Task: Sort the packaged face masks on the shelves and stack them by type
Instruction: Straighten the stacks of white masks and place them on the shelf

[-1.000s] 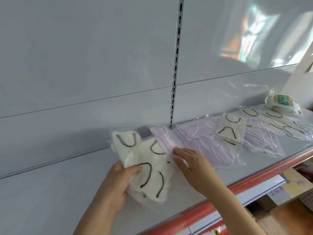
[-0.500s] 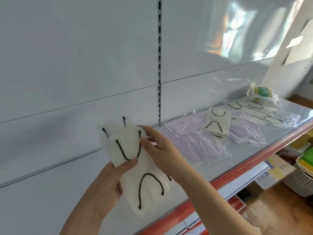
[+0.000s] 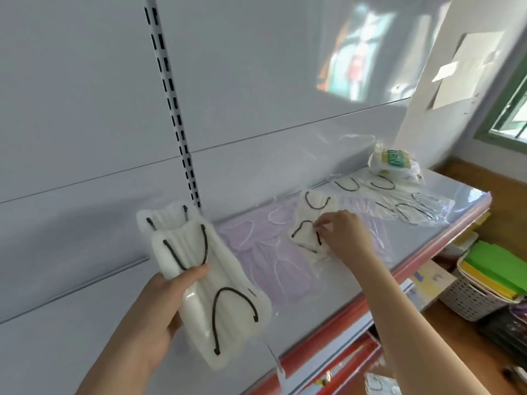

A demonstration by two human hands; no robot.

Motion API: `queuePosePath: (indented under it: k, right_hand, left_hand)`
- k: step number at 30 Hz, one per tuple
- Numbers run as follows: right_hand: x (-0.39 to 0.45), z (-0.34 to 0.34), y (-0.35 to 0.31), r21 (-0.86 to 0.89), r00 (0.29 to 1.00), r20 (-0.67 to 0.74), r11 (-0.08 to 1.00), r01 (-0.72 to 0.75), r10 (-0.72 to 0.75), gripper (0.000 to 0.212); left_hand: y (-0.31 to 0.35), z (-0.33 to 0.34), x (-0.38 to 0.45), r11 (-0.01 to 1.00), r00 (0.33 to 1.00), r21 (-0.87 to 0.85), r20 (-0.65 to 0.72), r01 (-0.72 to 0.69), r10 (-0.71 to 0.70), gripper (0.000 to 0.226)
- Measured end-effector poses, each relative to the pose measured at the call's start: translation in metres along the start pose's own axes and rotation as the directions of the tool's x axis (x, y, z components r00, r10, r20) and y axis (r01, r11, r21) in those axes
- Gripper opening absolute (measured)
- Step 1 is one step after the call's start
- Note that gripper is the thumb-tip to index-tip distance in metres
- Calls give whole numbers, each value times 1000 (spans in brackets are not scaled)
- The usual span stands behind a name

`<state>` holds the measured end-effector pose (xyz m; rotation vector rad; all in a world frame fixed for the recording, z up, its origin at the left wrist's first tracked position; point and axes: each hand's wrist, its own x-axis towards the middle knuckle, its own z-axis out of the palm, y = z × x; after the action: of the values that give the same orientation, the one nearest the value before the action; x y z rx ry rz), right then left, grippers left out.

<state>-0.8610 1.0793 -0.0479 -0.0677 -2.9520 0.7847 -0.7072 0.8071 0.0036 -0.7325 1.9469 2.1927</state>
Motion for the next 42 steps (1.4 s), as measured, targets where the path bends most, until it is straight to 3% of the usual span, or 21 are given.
queuePosePath:
  k: [2, 5, 6, 9, 11, 13, 15, 16, 17, 18, 19, 22, 24, 26, 30, 33, 35, 39, 40, 42]
  right_hand:
    - [10, 6, 4, 10, 1000, -15, 1000, 25, -25, 17]
    - [16, 18, 14, -19, 982, 135, 991, 132, -129, 60]
    - [20, 20, 19, -43, 978, 143, 986, 161, -154, 59]
    - [23, 15, 20, 3, 986, -29, 986, 164, -164, 20]
    - [19, 9, 19, 256, 985, -135, 957, 140, -107, 14]
    - [7, -2, 7, 429, 946, -239, 850, 306, -220, 15]
    - [-14, -7, -10, 474, 825, -158, 691, 546, -543, 21]
    - [-26, -6, -19, 525, 706, -54, 581, 622, -706, 25]
    - [-36, -2, -22, 590, 579, 46, 490, 642, -814, 29]
    - [-41, 3, -21, 632, 509, 113, 457, 626, -853, 32]
    - [-41, 8, -16, 625, 542, 121, 488, 610, -832, 33]
    - [-21, 15, 15, 268, 833, 41, 809, 523, -552, 32]
    - [-13, 16, 28, -42, 901, 137, 906, 421, -413, 47]
    - [-19, 22, 28, -175, 872, 218, 862, 476, -438, 54]
    - [-40, 31, 0, -213, 818, 285, 799, 562, -500, 61]
    - [-52, 32, -29, -116, 757, 370, 782, 612, -538, 65]
    - [-61, 42, -51, -25, 678, 441, 747, 665, -588, 68]
    - [-65, 58, -77, 183, 513, 473, 650, 738, -716, 63]
    - [-61, 60, -79, 206, 541, 429, 662, 721, -723, 67]
    - [-44, 61, -80, 143, 671, 363, 750, 646, -647, 87]
  left_hand:
    - [3, 21, 12, 997, 998, 54, -7, 57, -57, 19]
    - [7, 49, 25, 989, 996, 110, -17, 94, -93, 17]
    - [7, 56, 31, 989, 995, 115, -43, 94, -89, 16]
    - [6, 67, 38, 992, 991, 62, -91, 109, -103, 20]
    - [4, 77, 41, 992, 986, 5, -112, 128, -126, 23]
    - [4, 89, 41, 991, 985, -68, -123, 115, -123, 21]
    - [5, 99, 40, 974, 989, -200, -84, 105, -124, 33]
    - [5, 103, 38, 968, 990, -222, -63, 113, -130, 42]
    - [5, 105, 37, 972, 991, -206, -47, 114, -126, 46]
    - [2, 104, 37, 983, 993, -159, -66, 90, -102, 43]
    - [-2, 102, 38, 993, 989, -108, -128, 57, -71, 37]
    - [-14, 84, 41, 995, 942, -90, -330, 38, -66, 22]
    - [-21, 71, 42, 990, 921, -124, -374, 64, -106, 22]
    - [-25, 60, 42, 987, 923, -137, -363, 79, -124, 25]
    - [-26, 35, 33, 987, 902, -156, -423, 22, -87, 27]
    - [-21, 13, 18, 981, 868, -165, -497, -97, 2, 24]
    - [-19, 1, 10, 976, 862, -166, -506, -141, 38, 21]
    - [-24, -12, 7, 954, 880, -269, -474, -132, -12, 16]
    - [-26, -15, 7, 943, 880, -305, -473, -135, -27, 15]
    - [-30, -23, 6, 909, 873, -386, -485, -159, -53, 14]
